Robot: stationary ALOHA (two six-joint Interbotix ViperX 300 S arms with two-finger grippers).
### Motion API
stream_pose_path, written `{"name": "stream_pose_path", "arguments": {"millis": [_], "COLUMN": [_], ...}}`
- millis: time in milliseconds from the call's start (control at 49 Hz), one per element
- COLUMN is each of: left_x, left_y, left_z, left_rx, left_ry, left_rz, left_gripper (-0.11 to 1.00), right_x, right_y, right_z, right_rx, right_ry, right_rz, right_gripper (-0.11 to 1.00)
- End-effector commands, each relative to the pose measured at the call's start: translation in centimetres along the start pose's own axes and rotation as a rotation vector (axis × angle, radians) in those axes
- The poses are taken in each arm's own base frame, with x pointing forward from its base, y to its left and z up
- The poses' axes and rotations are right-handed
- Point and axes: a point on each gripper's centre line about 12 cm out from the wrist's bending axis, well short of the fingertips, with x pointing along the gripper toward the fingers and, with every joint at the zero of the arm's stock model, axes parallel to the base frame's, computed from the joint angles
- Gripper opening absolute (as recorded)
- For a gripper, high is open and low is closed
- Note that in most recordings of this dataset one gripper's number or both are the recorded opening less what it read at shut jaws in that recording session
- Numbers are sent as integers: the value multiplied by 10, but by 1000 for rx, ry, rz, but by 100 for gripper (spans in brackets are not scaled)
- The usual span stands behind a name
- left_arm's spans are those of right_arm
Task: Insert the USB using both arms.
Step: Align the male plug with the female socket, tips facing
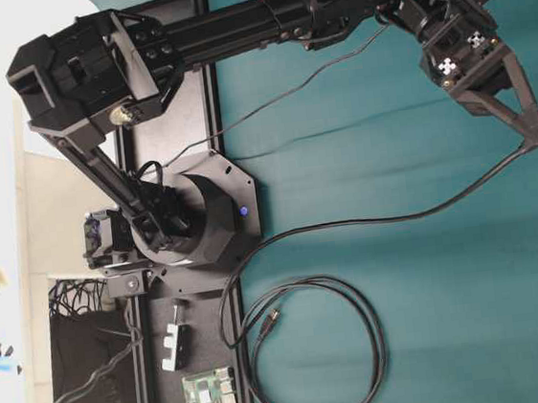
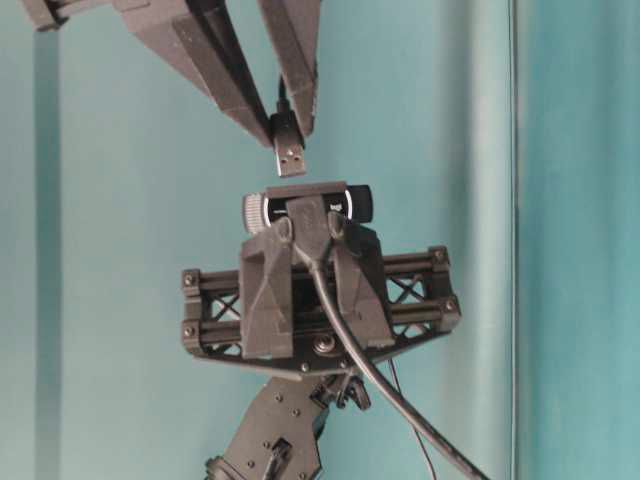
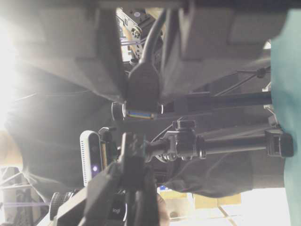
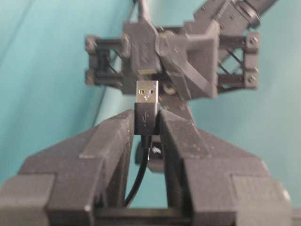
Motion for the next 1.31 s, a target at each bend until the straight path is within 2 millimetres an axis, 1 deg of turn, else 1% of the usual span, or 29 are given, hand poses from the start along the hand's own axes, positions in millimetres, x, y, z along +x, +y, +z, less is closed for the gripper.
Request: {"name": "stream_pose_path", "arguments": {"millis": [0,306,898,1285], "left_x": [5,14,11,10], "left_y": [-10,-8,-4,-7], "left_z": [3,1,4,6], "left_rx": [24,23,20,26], "left_ry": [10,22,12,8], "left_rz": [-7,-1,4,3], "left_gripper": [27,27,27,27], "right_x": [0,3,2,3], "right_y": [-7,-5,-6,-4], "right_z": [0,0,3,4], "right_rx": [16,13,15,12], "right_ry": [-11,-23,-44,-53], "right_rz": [-12,2,10,16], "right_gripper": [22,22,22,22]}}
